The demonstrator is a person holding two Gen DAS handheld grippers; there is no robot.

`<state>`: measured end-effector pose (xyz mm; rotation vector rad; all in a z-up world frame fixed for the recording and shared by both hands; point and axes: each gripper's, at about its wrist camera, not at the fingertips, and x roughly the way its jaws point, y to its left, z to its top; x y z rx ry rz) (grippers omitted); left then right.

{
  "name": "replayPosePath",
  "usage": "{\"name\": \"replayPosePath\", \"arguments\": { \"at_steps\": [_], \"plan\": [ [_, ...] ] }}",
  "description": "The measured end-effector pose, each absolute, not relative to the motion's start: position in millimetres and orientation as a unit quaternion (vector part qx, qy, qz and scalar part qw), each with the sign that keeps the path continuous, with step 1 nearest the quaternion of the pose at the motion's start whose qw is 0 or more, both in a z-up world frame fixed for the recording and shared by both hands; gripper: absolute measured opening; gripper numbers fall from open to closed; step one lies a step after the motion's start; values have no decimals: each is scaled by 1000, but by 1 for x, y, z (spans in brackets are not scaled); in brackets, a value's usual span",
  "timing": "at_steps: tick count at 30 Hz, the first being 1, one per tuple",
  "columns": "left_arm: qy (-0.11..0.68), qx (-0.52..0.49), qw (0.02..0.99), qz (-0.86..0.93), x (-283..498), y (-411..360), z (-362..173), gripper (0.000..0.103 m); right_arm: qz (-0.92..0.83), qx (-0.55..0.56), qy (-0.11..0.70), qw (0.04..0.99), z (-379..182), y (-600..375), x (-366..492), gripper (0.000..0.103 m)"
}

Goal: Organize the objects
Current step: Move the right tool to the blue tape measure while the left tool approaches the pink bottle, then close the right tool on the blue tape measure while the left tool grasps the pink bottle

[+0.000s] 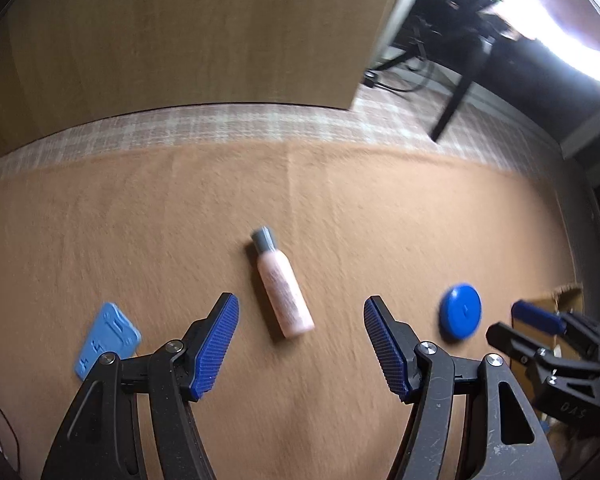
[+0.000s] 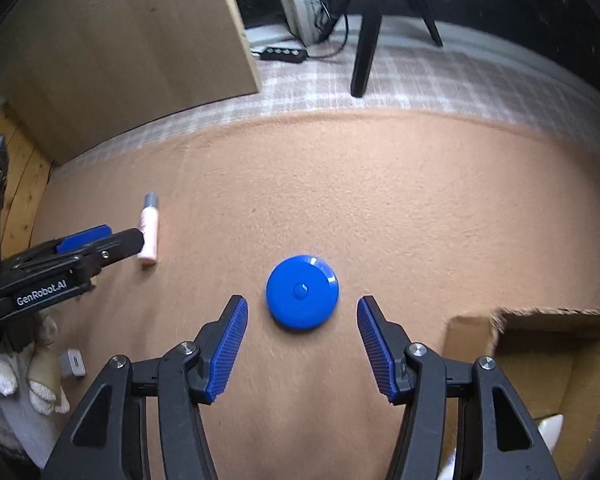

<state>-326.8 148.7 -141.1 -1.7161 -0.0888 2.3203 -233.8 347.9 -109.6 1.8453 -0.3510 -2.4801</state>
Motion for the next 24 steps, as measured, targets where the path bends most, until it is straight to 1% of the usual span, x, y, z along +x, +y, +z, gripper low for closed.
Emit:
{"name": "replayPosePath", "arguments": {
  "at_steps": [3, 9, 11, 18, 20, 24],
  "plan": [
    [-36, -597, 119, 793, -339, 147, -150, 68, -788, 602, -125, 13, -117, 349, -242, 53],
    [-28, -606, 108, 788, -349, 149, -164, 67, -776, 619, -117, 7, -129, 343, -258, 53],
    [-26, -607, 106, 787, -351, 150, -167, 62, -773, 624, -113, 4, -133, 342, -262, 53],
    [-26, -613, 105, 783, -353, 150, -174, 49, -768, 633, -95, -6, -141, 341, -266, 53],
    [-23, -614, 103, 782, -354, 151, -176, 41, -768, 634, -90, -8, -143, 341, -266, 53],
    [-20, -614, 100, 783, -355, 152, -178, 32, -767, 636, -83, -8, -145, 338, -265, 53]
  ]
}}
